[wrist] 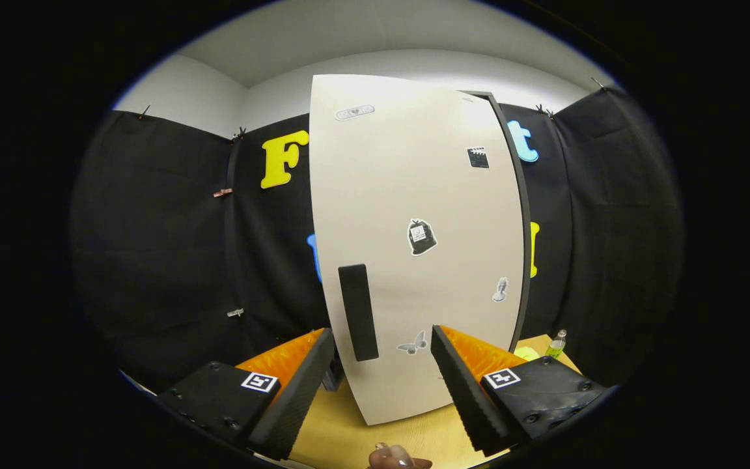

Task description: Open the shoe cabinet door, grab the shoes and put them into the shoe cabinet, then close the shoe cabinet door.

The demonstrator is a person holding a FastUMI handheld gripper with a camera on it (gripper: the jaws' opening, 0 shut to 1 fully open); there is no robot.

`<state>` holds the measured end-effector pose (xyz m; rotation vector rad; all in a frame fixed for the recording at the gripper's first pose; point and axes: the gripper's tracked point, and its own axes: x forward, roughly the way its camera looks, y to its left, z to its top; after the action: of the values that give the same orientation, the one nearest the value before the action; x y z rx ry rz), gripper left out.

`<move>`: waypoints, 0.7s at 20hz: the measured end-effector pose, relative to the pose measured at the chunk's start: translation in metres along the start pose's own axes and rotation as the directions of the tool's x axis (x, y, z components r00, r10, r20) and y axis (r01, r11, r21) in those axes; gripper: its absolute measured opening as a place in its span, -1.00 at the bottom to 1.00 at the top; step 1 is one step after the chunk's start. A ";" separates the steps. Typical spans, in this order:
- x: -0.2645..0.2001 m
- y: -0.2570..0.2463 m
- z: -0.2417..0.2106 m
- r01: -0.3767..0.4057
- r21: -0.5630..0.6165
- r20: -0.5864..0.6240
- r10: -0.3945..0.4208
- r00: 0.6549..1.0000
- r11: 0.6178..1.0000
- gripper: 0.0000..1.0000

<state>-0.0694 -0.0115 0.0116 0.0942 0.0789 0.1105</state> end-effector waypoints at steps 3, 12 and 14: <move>-0.004 0.000 0.004 0.008 -0.012 0.006 -0.008 1.000 1.000 0.97; -0.010 0.005 0.003 0.020 -0.042 0.005 -0.020 1.000 0.999 0.97; -0.010 0.007 0.003 0.022 -0.046 0.006 -0.022 1.000 0.999 0.97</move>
<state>-0.0801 -0.0060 0.0158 0.0473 0.0722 0.0902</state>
